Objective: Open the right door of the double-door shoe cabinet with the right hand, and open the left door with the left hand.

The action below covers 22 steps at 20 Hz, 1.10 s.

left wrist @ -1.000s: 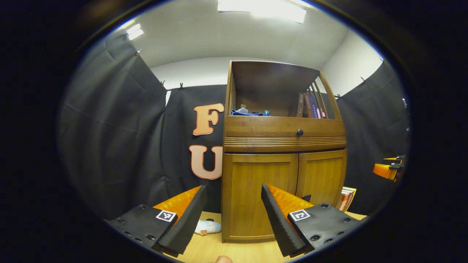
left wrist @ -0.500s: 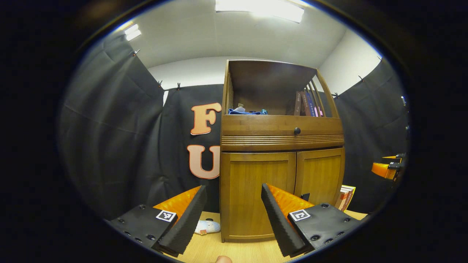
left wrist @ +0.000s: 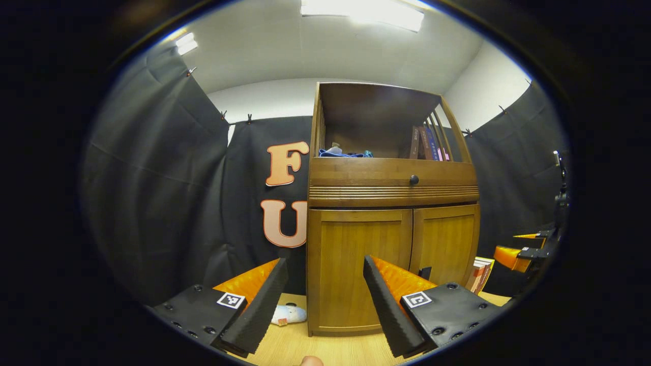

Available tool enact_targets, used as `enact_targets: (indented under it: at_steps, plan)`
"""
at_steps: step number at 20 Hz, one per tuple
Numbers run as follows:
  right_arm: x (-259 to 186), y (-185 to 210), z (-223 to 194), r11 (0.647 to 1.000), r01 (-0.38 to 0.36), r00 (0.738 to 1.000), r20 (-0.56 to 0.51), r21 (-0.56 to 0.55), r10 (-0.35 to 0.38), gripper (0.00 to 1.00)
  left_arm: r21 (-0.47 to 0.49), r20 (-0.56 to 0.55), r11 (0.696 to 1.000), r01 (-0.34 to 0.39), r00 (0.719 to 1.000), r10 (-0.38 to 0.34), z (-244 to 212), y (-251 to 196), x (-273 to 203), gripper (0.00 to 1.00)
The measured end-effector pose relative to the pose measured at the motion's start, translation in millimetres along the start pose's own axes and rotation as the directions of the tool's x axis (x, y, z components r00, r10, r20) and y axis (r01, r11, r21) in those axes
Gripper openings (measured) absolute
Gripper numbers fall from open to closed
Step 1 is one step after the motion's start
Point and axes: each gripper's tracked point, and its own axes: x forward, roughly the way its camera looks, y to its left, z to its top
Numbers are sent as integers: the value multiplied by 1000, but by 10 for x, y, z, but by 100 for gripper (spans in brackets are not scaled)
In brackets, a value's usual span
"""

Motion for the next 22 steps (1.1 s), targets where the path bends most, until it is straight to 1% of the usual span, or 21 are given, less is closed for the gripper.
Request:
enact_targets:
  at_steps: [5,6,7,8,9,10,11,16,17,18,19,20,21,22]
  plan:
    - [259,303,-298,999,-39,999,-16,-10,39,94,-6,-5,1000,-18,1000,18,-83,78,27,99]
    - [322,351,-377,999,-40,999,-21,-9,40,94,-14,-6,1000,-22,1000,22,-104,88,43,94]
    - [405,393,-435,999,-41,999,-24,-11,41,94,-24,-9,999,-26,1000,26,-143,102,45,94]
    - [495,433,-500,999,-42,999,-29,-14,41,94,-33,-15,999,-27,1000,27,-175,102,61,97]
    - [573,478,-590,999,-42,998,-38,-13,42,94,-35,-21,999,-25,999,25,-207,96,73,94]
    - [656,519,-674,999,-43,998,-47,-7,43,94,-32,-28,999,-25,999,24,-222,100,82,96]
    - [736,543,-764,999,-44,997,-56,1,44,94,-23,-35,999,-29,999,28,-253,113,82,94]
    - [1104,686,-1096,998,-57,994,-89,30,60,94,10,-37,998,-59,998,60,-353,177,129,99]
    - [1185,708,-1160,998,-58,993,-97,24,60,94,10,-38,998,-60,997,60,-376,189,136,94]
    - [1254,740,-1226,998,-64,992,-105,18,65,94,10,-40,998,-60,997,61,-388,204,144,96]
    - [1317,769,-1288,998,-66,991,-115,14,67,94,10,-41,998,-61,997,62,-398,226,149,94]
    - [1375,802,-1337,997,-70,990,-123,15,71,94,10,-41,998,-60,997,61,-399,252,160,96]
    - [1425,821,-1391,997,-73,989,-130,17,75,92,9,-40,998,-59,997,60,-402,256,165,96]
    - [1471,836,-1431,997,-73,988,-136,19,75,97,10,-38,998,-58,998,58,-398,257,168,94]
